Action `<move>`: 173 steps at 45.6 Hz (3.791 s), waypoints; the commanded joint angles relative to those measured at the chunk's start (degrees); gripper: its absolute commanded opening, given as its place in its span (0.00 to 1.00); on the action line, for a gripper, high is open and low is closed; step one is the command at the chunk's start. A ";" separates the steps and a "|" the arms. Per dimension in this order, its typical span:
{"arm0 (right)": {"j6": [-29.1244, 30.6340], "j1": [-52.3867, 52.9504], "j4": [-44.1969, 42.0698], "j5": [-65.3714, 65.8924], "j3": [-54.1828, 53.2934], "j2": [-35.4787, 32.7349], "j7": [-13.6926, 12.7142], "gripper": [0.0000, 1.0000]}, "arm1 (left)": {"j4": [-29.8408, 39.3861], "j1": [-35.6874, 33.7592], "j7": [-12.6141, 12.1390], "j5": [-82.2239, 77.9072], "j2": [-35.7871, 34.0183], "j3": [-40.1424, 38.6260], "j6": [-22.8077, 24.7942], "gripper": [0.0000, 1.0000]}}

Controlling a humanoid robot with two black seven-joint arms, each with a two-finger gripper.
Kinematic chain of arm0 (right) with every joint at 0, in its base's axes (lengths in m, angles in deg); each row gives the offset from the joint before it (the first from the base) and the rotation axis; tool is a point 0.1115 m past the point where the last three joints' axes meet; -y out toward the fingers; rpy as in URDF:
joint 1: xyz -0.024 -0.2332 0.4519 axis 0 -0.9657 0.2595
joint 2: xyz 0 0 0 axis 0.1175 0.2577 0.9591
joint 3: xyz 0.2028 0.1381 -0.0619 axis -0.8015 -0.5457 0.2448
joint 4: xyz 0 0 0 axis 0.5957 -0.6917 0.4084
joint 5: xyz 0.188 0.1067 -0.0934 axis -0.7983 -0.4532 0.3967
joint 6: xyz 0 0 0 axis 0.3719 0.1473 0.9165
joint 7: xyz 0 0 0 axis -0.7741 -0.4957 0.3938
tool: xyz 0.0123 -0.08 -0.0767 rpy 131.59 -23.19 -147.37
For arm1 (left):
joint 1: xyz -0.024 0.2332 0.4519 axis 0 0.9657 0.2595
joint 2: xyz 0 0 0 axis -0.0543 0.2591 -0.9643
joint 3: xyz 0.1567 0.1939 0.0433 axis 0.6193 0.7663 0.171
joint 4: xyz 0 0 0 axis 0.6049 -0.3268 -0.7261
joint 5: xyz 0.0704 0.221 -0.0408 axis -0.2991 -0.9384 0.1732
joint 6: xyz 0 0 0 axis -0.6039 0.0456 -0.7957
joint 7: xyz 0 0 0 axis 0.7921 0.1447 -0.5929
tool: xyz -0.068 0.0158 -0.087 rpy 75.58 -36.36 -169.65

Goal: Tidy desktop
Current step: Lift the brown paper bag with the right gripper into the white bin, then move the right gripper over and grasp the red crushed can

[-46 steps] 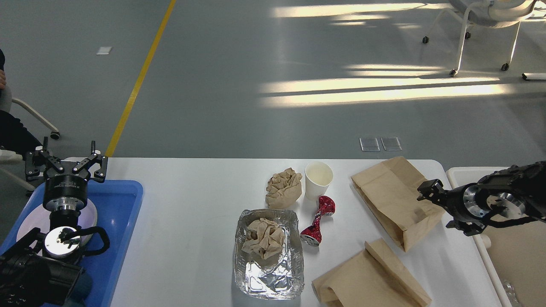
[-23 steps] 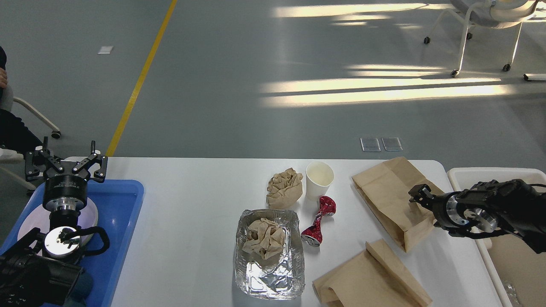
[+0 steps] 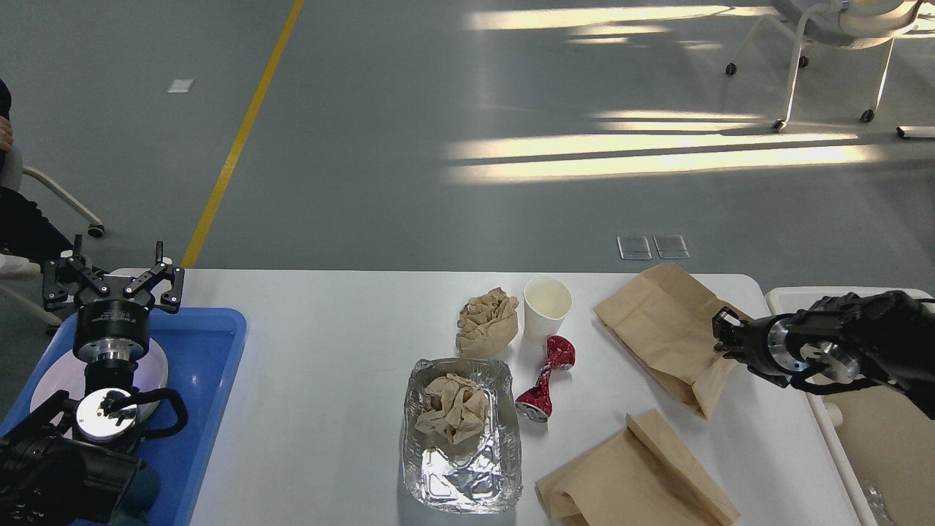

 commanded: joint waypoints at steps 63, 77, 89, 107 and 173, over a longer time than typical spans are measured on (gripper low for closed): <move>-12.34 9.60 0.28 0.63 8.84 -23.20 0.25 0.00 | -0.03 0.00 0.00 0.00 0.00 0.00 0.01 0.96; -13.14 -8.61 -6.23 0.81 3.22 -21.88 0.34 0.00 | -0.03 0.00 0.00 0.00 0.00 0.00 0.01 0.96; -13.05 -12.31 -6.50 0.81 2.52 -18.98 0.08 0.07 | 0.05 0.00 0.09 0.00 0.00 0.00 0.01 0.96; -13.05 -9.15 -6.94 0.63 2.51 -12.04 -0.01 1.00 | -0.03 0.00 0.00 0.00 0.00 0.00 0.01 0.96; 26.08 40.44 15.91 0.19 17.20 20.84 -0.10 1.00 | -0.03 0.00 0.00 0.00 0.00 0.00 0.01 0.96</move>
